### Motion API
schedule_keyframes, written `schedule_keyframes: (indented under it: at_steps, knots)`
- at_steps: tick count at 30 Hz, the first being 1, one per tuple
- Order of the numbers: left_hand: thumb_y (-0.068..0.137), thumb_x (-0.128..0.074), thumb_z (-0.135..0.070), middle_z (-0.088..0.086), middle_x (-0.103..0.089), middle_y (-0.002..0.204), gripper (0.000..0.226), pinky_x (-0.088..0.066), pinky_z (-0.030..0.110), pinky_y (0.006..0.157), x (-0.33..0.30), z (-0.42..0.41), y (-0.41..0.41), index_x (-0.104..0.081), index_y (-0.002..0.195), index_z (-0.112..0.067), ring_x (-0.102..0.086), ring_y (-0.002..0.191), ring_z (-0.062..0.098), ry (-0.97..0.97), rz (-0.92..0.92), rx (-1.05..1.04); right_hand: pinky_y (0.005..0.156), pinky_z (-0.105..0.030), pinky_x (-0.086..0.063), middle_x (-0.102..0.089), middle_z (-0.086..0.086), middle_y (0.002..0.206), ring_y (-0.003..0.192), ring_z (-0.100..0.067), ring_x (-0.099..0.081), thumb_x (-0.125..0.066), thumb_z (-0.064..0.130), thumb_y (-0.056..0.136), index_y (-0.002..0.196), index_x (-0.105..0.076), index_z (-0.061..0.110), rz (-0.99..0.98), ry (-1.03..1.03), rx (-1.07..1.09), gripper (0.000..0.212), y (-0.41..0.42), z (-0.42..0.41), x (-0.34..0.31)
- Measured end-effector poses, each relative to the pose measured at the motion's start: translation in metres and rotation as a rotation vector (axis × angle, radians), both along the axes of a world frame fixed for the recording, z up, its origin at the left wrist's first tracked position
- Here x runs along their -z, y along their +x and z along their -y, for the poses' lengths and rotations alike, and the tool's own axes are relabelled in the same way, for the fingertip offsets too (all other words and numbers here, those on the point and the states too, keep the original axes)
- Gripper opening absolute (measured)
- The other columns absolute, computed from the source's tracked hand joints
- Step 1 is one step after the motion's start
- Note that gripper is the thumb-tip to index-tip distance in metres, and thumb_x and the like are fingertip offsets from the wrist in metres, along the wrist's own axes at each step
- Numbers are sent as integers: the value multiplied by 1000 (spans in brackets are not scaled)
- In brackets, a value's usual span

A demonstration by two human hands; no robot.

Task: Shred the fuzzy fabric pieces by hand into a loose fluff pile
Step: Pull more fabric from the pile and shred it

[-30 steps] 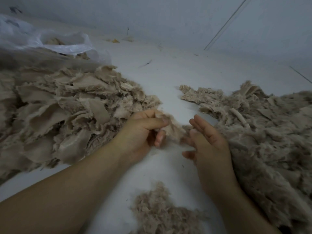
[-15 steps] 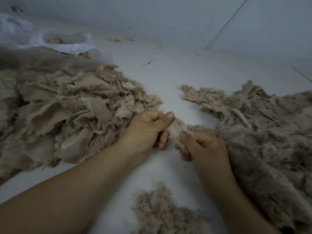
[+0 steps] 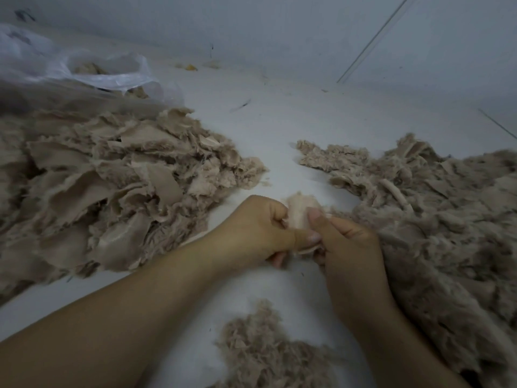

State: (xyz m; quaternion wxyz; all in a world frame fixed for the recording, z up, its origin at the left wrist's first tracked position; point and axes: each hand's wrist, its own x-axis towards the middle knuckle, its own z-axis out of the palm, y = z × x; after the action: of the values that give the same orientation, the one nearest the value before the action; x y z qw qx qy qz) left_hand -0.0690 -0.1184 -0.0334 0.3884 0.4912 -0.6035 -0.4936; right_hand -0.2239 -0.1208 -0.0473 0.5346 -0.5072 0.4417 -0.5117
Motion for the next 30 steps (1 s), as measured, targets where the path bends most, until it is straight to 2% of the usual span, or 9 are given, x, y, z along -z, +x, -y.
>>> schedule_keyframes:
  at_steps: [4, 9, 15, 18, 20, 22, 24, 26, 30]
  knots:
    - [89, -69, -18, 6, -54, 41, 38, -30, 17, 42, -7, 1, 16, -57, 54, -10, -34, 36, 9, 107, -12, 213, 50, -33, -43, -65, -19, 60, 51, -23, -53, -62, 26, 96, 69, -75, 9, -59, -36, 35, 35, 1, -1, -1]
    - [85, -69, -10, 8, -59, 46, 19, -46, 15, 62, -8, 3, 32, -68, 66, -11, -51, 46, 13, 147, -114, 373, 48, -35, -21, -43, -15, 59, 51, -22, -24, -63, 31, 94, 78, -57, -16, -49, -51, 64, 50, 0, 1, 4]
    - [84, -72, -39, 15, -59, 50, 42, -36, 38, 63, 3, 7, 21, -63, 62, -4, -44, 57, 32, 105, -64, 206, 49, -32, -42, -55, -26, 57, 50, -21, -48, -64, 26, 95, 62, -66, 3, -63, -57, 9, 40, 2, -1, 0]
    - [83, -64, -26, 9, -63, 52, 29, -42, 26, 48, 1, 10, 12, -64, 75, 2, -50, 43, 21, 28, -449, -126, 41, -25, -29, -42, -7, 56, 45, -10, -32, -54, 27, 101, 70, -67, 0, 31, 19, 97, 43, 2, 0, -2]
    - [83, -62, -23, 12, -73, 91, 28, -55, 28, 64, -2, 18, 11, -63, 101, -2, -68, 74, 21, -38, -768, -322, 39, -20, -27, -41, 2, 58, 45, -7, -30, -48, 26, 104, 79, -74, 8, 109, 66, 152, 40, 3, 1, -5]
    - [84, -67, -25, 6, -60, 129, 52, -55, 29, 85, 4, 21, 8, -48, 130, -13, -61, 110, 21, -141, -510, -369, 39, -19, -26, -40, 3, 59, 46, -8, -30, -45, 25, 105, 80, -74, 10, 137, 76, 175, 41, 5, 0, -7]
    - [87, -71, -31, 0, -47, 143, 63, -43, 22, 98, 15, 15, -1, -39, 141, -28, -46, 128, 18, -307, 181, -249, 39, -18, -27, -39, 1, 61, 48, -9, -31, -43, 22, 105, 82, -72, 10, 145, 76, 191, 39, 7, 0, -8]
    - [89, -63, -36, 0, -42, 148, 67, -30, 27, 110, 26, 13, -9, -33, 148, -28, -35, 137, 17, -480, 595, -66, 40, -16, -30, -41, 1, 62, 50, -9, -35, -41, 19, 106, 85, -71, 11, 138, 83, 216, 37, 8, 0, -8]
    - [90, -60, -17, 0, -67, 110, 32, -44, 38, 93, 24, 17, -9, -64, 121, -21, -54, 106, 21, -591, 689, 13, 43, -16, -38, -60, 1, 76, 56, -10, -50, -41, 18, 105, 103, -68, 15, 118, 98, 233, 28, 9, 2, -7]
